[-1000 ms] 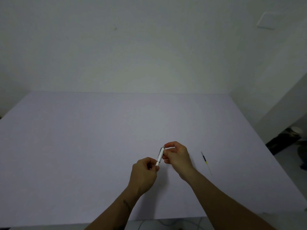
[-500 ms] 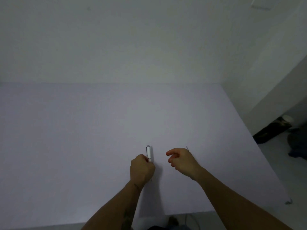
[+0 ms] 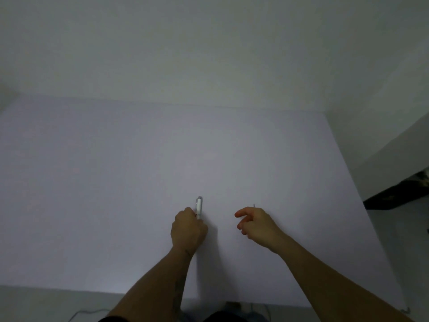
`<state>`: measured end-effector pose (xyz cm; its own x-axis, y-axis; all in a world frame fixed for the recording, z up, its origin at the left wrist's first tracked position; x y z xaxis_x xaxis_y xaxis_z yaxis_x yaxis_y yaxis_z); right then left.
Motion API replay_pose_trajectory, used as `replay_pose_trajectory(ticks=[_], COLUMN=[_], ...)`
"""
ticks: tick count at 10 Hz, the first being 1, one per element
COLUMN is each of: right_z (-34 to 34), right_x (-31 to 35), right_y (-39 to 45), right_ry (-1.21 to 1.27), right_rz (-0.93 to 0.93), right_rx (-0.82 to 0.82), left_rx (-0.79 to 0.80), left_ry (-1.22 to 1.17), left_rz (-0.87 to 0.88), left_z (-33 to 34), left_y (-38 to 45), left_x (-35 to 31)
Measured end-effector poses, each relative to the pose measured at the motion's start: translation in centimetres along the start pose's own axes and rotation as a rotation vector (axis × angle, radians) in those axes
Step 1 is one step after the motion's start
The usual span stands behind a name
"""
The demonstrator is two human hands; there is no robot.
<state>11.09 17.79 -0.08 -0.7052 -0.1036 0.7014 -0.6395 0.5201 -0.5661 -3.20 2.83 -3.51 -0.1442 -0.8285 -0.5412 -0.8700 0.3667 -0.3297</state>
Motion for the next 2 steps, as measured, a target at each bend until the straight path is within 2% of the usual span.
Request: replay_pose_trajectory(ticks=[2], right_z=[-1.1], right_x=[2.1], right_y=[0.7], right_ry=[-0.078], right_rz=[-0.092], right_rx=[-0.036], left_rx=[-0.006], left_ry=[0.171], left_rz=[0.060], left_z=[-1.9], left_y=[-0.1], left_x=[-1.0])
Point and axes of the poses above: each hand's wrist, its own y-axis towards the middle knuckle, its own z-axis out of the palm, x = y × z, the point moved 3 cm from there along y, towards the middle knuckle, and after that the axes turned 1 degree about -z, right-handed, at the moved point
